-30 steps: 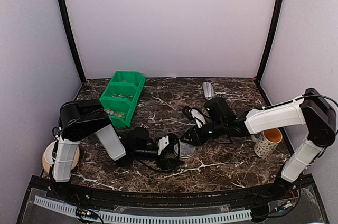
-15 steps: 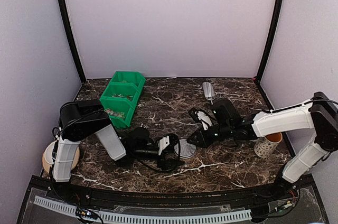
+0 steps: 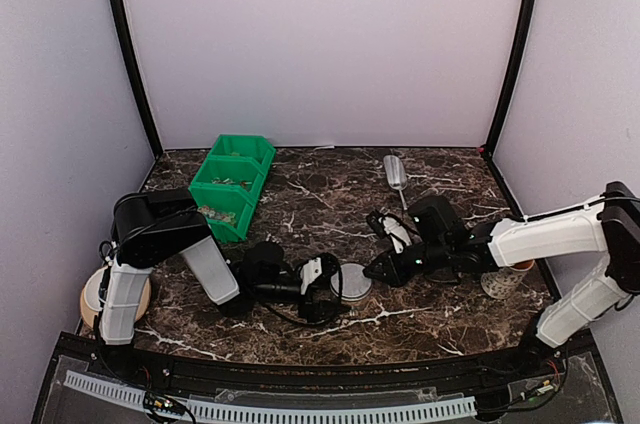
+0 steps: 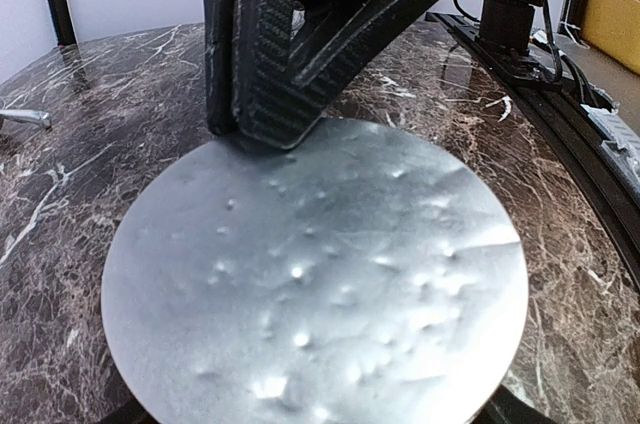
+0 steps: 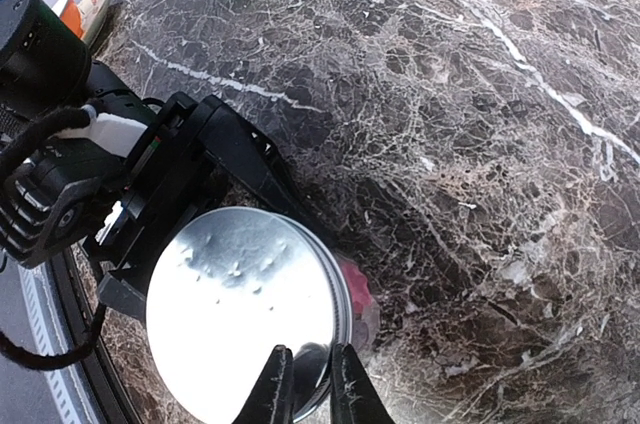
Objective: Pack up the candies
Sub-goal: Screw the box lid onto the packing box.
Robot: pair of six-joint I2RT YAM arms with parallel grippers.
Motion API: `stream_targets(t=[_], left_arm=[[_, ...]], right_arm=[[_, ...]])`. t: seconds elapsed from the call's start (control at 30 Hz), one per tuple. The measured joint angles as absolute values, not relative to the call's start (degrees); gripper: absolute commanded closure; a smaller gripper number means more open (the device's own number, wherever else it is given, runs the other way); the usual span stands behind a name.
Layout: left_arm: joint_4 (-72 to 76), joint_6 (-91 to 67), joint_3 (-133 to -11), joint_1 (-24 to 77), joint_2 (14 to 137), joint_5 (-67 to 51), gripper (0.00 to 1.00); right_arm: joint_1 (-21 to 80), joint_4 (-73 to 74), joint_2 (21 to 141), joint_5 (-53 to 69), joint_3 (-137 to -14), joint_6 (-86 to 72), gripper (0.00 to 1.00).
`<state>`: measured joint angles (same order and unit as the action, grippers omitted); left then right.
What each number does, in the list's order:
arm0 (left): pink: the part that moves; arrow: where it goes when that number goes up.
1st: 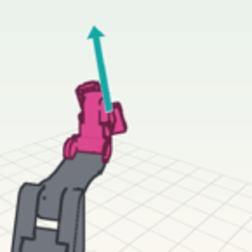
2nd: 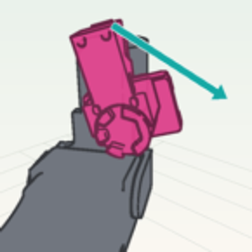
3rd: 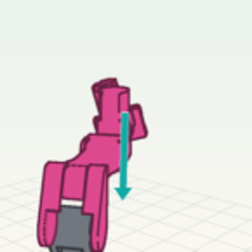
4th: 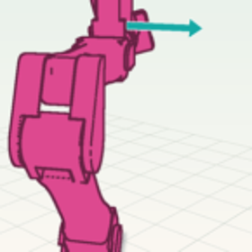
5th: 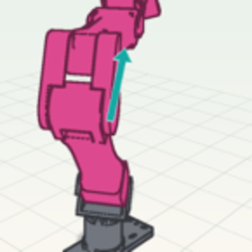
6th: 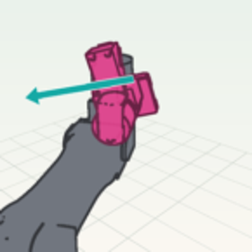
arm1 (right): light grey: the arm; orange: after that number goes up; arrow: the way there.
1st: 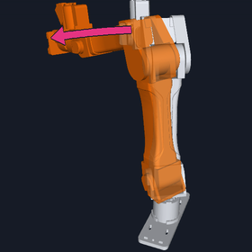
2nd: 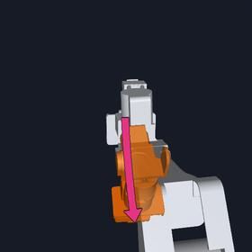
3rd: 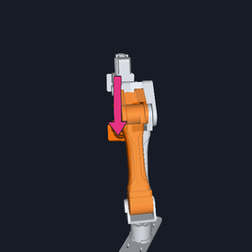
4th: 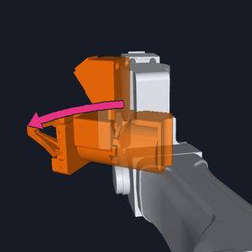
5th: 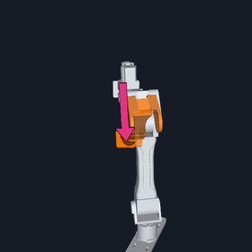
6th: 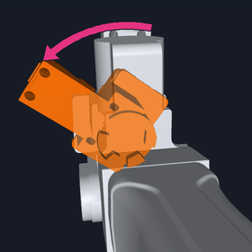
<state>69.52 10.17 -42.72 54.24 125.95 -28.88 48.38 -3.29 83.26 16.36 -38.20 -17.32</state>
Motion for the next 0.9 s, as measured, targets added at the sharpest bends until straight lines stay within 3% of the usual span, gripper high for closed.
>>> stream_targets(t=[0.9], left_arm=[[69.56, 9.45, -42.87, 54.30, 125.97, -26.68, 0.48]], right_arm=[[56.34, 1.67, 76.86, 13.39, -35.09, -22.68, 0.85]])
